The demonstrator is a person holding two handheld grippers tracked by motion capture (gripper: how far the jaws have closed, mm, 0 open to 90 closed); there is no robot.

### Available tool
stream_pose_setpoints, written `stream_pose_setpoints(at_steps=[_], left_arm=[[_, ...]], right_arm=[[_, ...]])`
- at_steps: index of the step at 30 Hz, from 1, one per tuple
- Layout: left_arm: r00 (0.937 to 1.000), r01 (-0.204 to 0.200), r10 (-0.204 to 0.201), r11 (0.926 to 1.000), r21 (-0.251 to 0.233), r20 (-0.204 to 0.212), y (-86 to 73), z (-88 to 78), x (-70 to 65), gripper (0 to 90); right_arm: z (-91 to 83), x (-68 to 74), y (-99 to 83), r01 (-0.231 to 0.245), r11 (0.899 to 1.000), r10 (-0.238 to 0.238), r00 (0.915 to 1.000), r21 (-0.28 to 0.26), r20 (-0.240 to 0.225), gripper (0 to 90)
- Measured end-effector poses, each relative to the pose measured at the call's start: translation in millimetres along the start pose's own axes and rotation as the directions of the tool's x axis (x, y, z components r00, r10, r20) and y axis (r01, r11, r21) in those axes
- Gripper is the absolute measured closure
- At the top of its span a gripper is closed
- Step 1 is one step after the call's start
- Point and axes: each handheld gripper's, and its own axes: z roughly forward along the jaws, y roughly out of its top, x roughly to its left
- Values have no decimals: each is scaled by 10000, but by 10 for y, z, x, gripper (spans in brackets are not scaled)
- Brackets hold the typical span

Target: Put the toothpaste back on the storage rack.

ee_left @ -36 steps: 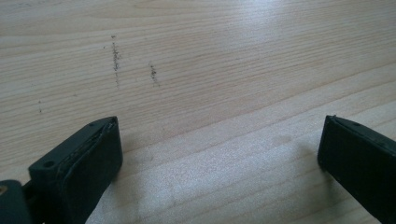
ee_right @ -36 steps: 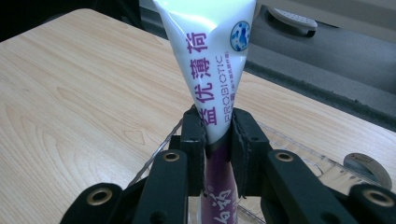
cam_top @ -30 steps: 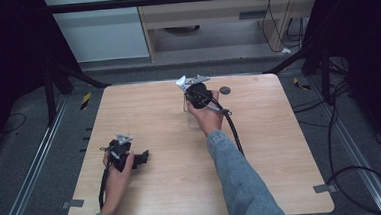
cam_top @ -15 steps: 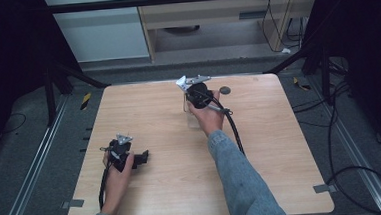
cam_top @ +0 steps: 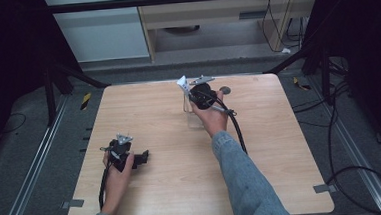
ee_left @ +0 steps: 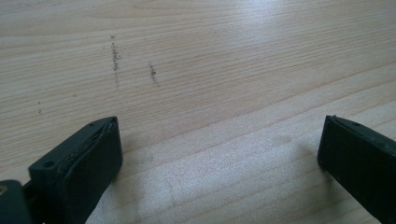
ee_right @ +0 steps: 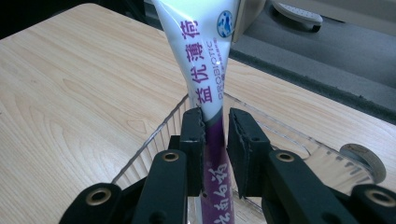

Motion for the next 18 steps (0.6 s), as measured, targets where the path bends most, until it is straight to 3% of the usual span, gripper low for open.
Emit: stream_pose_setpoints(at_steps=[8,18], left_arm=[[10000,1,-1,10000,0,1,0,0,0,0],[10000,-19,19,10000,5,13,1,1,1,0]], right_arm=[[-88,-64,-54,-166,9999,166,9998,34,-104,758],[-210,-112,-98,60,9999,-61,9999,134,82,761]])
